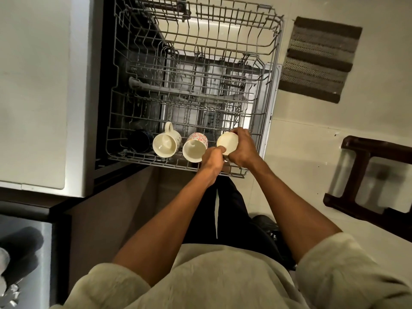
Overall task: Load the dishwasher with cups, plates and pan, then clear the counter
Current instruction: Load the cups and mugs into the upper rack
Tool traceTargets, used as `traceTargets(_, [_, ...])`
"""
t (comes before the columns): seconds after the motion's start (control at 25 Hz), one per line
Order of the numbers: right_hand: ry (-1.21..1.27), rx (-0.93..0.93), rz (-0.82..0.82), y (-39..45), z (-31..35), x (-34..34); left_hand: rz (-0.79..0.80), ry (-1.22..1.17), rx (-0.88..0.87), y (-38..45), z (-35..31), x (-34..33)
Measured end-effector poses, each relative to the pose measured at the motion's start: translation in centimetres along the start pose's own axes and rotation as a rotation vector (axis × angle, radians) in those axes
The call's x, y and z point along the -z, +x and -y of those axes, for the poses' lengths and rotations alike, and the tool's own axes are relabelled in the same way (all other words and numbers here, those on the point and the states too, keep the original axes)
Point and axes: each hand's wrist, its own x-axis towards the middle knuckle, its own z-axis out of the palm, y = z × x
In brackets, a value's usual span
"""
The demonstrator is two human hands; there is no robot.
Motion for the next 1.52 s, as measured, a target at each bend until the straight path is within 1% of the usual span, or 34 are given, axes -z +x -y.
traceTargets(0.24, [-0.134,0.193,0.040,-0.1,-0.9,-0.9,-0.004,0.012,0.065,1.4,1.5,0.5])
traceTargets(0.36, [-0.208,0.286,0.082,0.0,-1.2,-1.1,-0.028,0.090,0.029,0.1,1.1,0.3])
traceTargets(0.44, [-0.251,0.313,0.093,0.1,-1.6,-1.2,-0.030,0.194,-0.012,-0.9,0.8,0.4])
traceTargets(0.56, [-0.289,0.319,0.102,-0.4,-2.3,-1.2,-0.046,0.439,-0.059,-1.8,0.5,1.0])
traceTargets(0.64, [-0.319,0.311,0.136,-0.7,-2.7,-1.2,-0.043,0.528,-0.090,-2.1,0.2,1.1])
traceTargets(0.72, [-0.312,0.281,0.156,-1.0,-2.8,-1.4,-0.025,0.551,-0.136,-2.5,0.1,1.0])
traceTargets(0.84, [-0.188,0.195,0.157,-1.4,-2.9,-1.7,-0.006,0.658,-0.217,-3.2,0.3,0.7])
traceTargets(0.92, [-0.068,0.107,0.106,-2.0,-3.1,-1.9,-0.026,0.741,-0.252,-3.0,0.4,0.7])
traceTargets(1.04, [0.106,-0.049,-0.069,-3.1,-3.1,-2.3,-0.025,0.831,-0.276,-2.5,0.3,0.9])
traceTargets(1.08, [0.155,-0.084,-0.099,-3.6,-3.0,-2.5,-0.021,0.850,-0.285,-2.4,0.2,0.9])
traceTargets(1.16, [0.261,-0.125,-0.119,-4.2,-2.9,-3.2,-0.009,0.857,-0.293,-2.3,0.2,0.8])
traceTargets(1.28, [0.389,-0.122,-0.122,-4.3,-2.5,-3.8,0.008,0.842,-0.245,-2.2,0.4,0.9])
traceTargets(1.44, [0.369,-0.136,-0.124,-3.4,-1.8,-3.3,0.022,0.825,-0.230,-1.9,0.8,1.6])
traceTargets(1.52, [0.346,-0.151,-0.127,-3.3,-1.8,-3.0,0.005,0.824,-0.241,-2.0,0.7,1.7])
